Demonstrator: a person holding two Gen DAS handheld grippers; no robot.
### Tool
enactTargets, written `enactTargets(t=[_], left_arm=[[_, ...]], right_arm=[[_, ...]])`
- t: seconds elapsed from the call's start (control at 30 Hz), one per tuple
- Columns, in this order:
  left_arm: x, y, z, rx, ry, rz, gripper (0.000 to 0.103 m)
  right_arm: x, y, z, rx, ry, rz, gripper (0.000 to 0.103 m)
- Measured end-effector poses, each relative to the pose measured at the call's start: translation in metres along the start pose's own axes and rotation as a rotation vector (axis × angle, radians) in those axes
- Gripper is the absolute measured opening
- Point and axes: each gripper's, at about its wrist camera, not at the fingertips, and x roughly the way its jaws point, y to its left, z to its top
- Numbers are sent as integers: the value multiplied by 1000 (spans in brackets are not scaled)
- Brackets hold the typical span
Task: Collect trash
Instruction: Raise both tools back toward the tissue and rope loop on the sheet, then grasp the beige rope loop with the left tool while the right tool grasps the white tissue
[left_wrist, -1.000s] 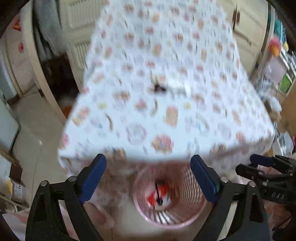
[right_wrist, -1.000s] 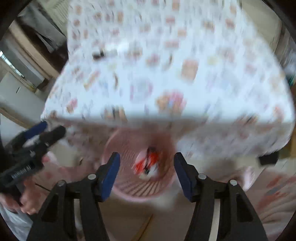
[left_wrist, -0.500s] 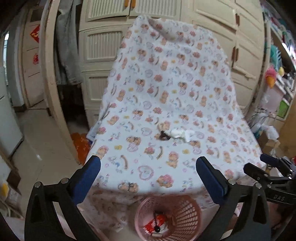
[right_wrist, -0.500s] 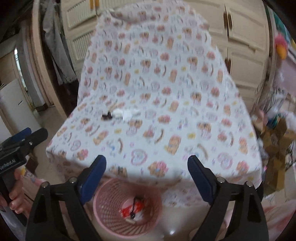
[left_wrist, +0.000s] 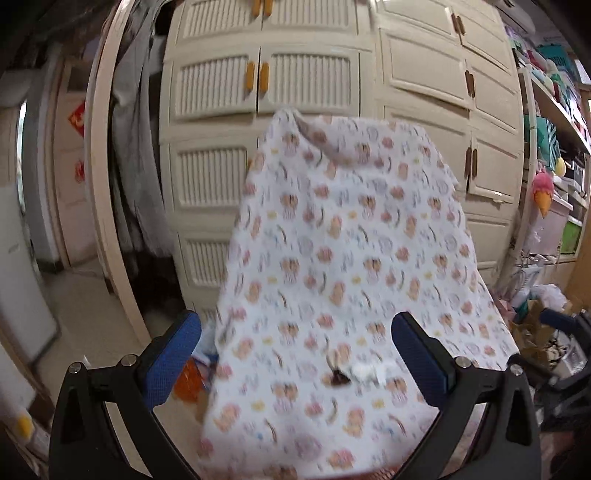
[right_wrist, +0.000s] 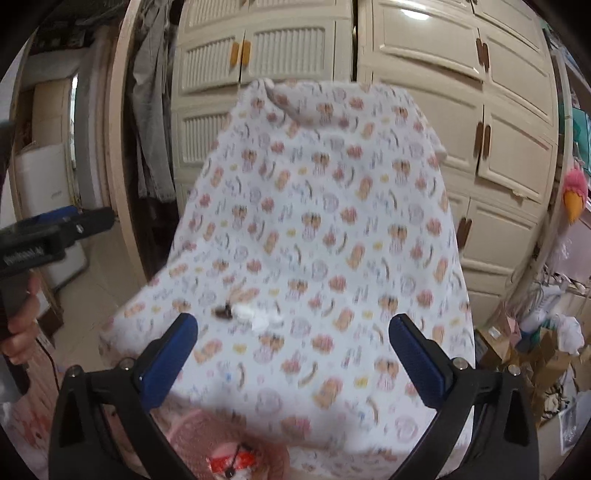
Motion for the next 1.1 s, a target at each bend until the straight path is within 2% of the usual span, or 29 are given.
enactTargets(t=[0.1, 0.2, 0.27, 0.3, 0.4, 0.57, 0.77, 1.0, 1.1], left_arm=[[17, 1, 9, 8, 7, 2, 102], [37, 6, -1, -13, 56, -6, 102], [51, 10, -18, -39, 107, -17, 102], [62, 12, -28, -51, 158, -19, 102], [85, 13, -42, -64, 250, 5, 102], [103, 11, -45, -84, 295, -5, 102], [124, 16, -49, -178, 366, -33, 102], [139, 12, -46, -158, 416, -67, 102], [145, 12, -45, -152, 447, -89, 102]], right_arm=[[7, -13, 21, 59, -27, -7, 103], [19, -22, 29, 93, -41, -50, 103], [30, -28, 25, 106, -38, -77, 103], [37, -30, 20, 108, -28, -94, 103], [61, -34, -4, 104, 28, -136, 103], [95, -32, -23, 62, 148, -151, 103], [101, -34, -20, 104, 148, -139, 103], [108, -33, -15, 93, 147, -171, 103], [114, -37, -13, 111, 173, -137, 103]])
